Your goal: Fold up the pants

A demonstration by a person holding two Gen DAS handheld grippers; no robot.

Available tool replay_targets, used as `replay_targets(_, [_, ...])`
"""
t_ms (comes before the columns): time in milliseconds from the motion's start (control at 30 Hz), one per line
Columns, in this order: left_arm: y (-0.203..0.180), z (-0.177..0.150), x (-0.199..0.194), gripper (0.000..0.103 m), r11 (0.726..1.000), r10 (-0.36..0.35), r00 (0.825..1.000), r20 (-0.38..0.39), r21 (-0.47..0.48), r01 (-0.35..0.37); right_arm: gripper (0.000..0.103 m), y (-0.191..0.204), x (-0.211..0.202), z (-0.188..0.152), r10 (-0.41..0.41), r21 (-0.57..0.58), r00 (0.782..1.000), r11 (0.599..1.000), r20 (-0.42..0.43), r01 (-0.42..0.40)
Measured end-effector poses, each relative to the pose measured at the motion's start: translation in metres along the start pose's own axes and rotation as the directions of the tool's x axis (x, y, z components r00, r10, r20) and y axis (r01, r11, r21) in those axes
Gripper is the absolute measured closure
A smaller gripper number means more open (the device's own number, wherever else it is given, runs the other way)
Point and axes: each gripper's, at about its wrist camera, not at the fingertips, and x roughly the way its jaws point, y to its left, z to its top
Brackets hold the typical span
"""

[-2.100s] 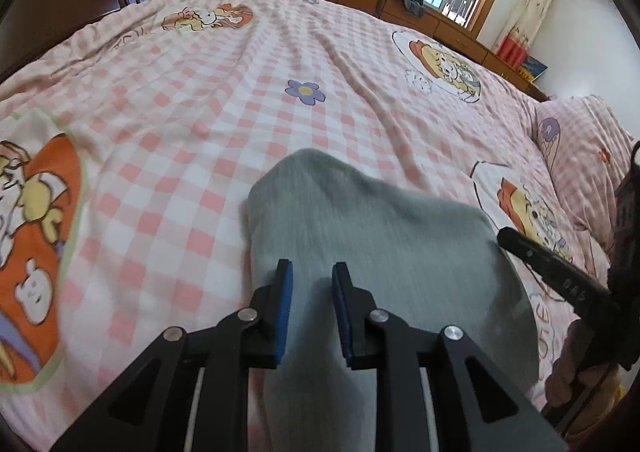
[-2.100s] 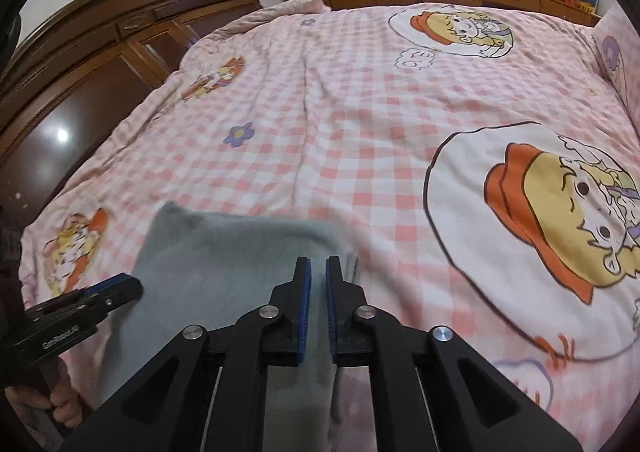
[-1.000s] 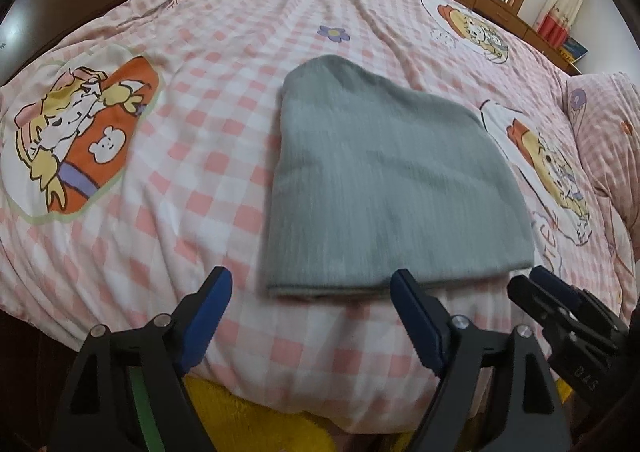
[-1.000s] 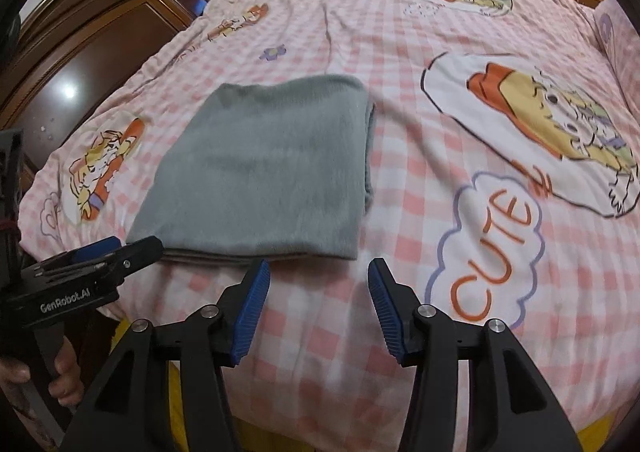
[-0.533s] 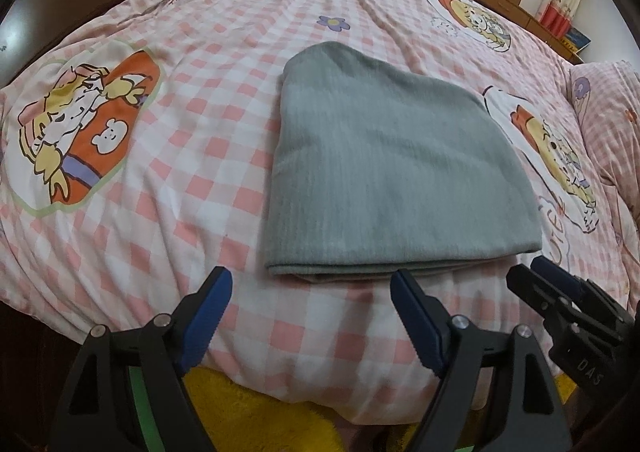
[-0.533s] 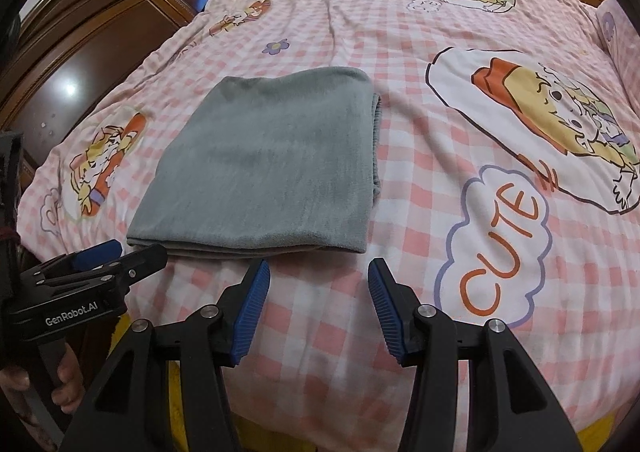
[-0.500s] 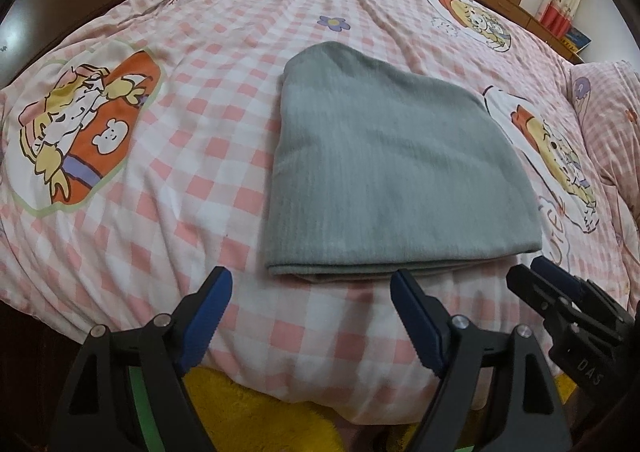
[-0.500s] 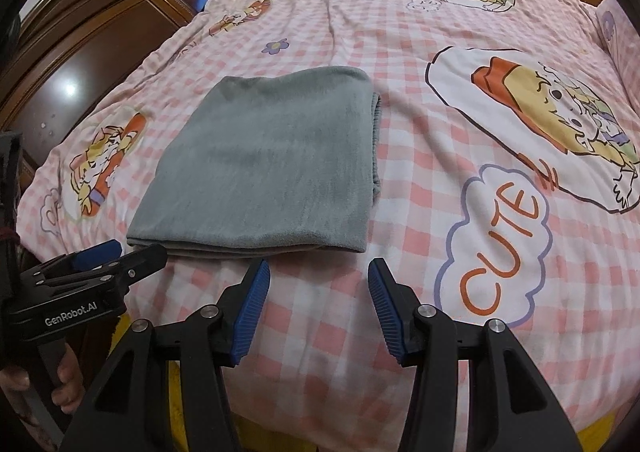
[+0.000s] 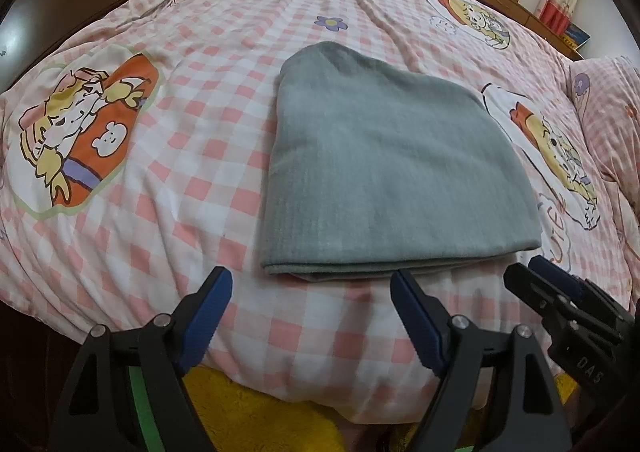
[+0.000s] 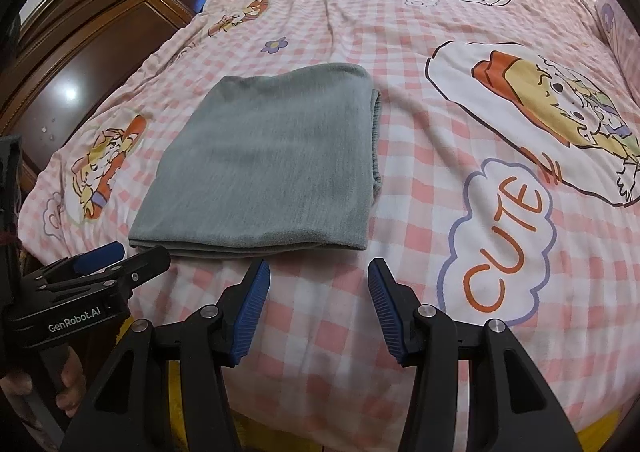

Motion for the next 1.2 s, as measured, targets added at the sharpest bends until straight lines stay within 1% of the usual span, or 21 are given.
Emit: replay_targets(1200, [-0.0068, 0.0001, 0.0021, 0.018, 1.000, 0.013, 1.000, -0.001, 0.021, -0.013, 0.051, 0.0035, 0.0028, -0.0009, 0.006, 0.008, 1.000, 1.000, -0.006, -0.006])
